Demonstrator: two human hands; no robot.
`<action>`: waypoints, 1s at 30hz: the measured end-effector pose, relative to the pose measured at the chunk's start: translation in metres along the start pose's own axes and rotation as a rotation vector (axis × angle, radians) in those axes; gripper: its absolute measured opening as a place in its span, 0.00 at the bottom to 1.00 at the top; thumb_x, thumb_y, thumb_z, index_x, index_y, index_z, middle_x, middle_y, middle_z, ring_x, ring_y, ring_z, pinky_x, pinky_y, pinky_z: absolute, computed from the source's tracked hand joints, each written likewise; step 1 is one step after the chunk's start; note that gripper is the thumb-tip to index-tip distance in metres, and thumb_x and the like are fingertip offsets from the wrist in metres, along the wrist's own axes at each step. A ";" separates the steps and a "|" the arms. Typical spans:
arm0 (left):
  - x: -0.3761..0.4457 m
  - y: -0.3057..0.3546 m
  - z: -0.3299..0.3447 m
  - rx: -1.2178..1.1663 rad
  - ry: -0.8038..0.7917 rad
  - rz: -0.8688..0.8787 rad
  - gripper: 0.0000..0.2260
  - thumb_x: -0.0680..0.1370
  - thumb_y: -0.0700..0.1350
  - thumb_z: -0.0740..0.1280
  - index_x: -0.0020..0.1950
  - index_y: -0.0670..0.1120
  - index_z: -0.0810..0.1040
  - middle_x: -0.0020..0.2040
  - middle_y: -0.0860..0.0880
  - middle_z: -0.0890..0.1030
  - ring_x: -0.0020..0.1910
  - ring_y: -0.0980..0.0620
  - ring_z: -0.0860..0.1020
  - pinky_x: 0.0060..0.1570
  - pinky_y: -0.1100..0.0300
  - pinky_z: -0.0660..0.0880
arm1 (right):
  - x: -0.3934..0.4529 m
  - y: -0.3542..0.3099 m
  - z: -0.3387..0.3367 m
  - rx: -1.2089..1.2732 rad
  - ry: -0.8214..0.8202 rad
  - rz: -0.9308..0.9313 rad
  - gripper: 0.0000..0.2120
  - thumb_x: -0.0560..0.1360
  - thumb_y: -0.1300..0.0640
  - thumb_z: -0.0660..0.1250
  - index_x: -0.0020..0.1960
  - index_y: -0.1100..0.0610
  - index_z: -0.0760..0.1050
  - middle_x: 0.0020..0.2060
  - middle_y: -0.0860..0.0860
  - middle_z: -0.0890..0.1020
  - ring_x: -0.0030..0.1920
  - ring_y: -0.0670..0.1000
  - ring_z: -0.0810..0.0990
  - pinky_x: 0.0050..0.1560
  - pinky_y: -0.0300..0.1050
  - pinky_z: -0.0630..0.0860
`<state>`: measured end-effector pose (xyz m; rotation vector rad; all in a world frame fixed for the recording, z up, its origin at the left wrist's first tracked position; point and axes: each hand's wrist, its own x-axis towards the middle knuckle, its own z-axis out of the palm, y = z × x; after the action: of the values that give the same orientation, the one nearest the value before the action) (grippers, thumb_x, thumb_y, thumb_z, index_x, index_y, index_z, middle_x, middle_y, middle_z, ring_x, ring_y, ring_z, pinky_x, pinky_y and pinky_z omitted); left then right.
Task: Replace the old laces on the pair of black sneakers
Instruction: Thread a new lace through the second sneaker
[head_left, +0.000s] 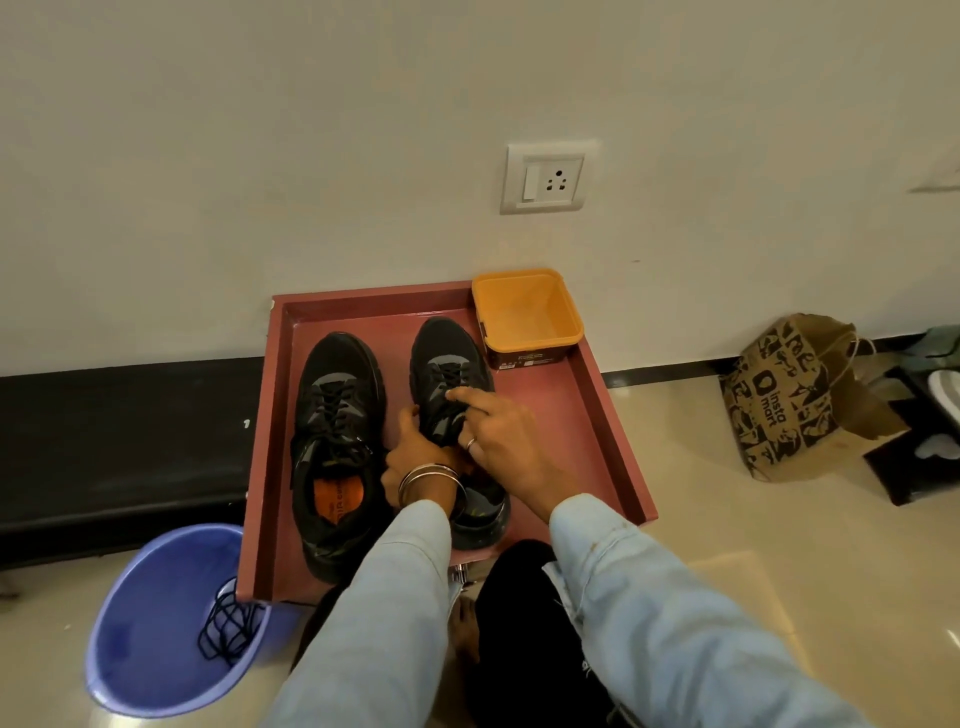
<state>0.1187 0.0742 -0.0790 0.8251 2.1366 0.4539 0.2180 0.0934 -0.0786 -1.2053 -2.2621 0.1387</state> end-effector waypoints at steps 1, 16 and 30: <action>0.000 0.000 -0.001 0.007 -0.005 -0.002 0.25 0.75 0.52 0.65 0.69 0.62 0.60 0.58 0.39 0.76 0.57 0.37 0.75 0.46 0.49 0.73 | 0.001 0.000 -0.001 0.022 0.032 0.042 0.03 0.62 0.67 0.71 0.36 0.67 0.80 0.48 0.55 0.85 0.37 0.56 0.84 0.32 0.43 0.79; -0.003 0.003 -0.004 0.067 -0.004 0.039 0.22 0.77 0.53 0.62 0.70 0.61 0.60 0.57 0.40 0.76 0.57 0.37 0.75 0.50 0.47 0.74 | -0.005 -0.005 -0.005 -0.344 -0.109 0.018 0.17 0.60 0.59 0.78 0.47 0.57 0.79 0.50 0.56 0.79 0.46 0.58 0.78 0.36 0.49 0.74; -0.003 0.004 -0.003 0.032 0.015 0.011 0.22 0.78 0.53 0.62 0.71 0.63 0.61 0.58 0.41 0.76 0.58 0.39 0.75 0.47 0.49 0.73 | 0.004 -0.012 0.003 -0.193 0.004 0.092 0.10 0.55 0.66 0.78 0.31 0.64 0.77 0.56 0.59 0.79 0.59 0.59 0.67 0.39 0.52 0.73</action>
<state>0.1194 0.0744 -0.0733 0.8539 2.1589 0.4332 0.2057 0.0904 -0.0752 -1.4078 -2.2581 -0.0482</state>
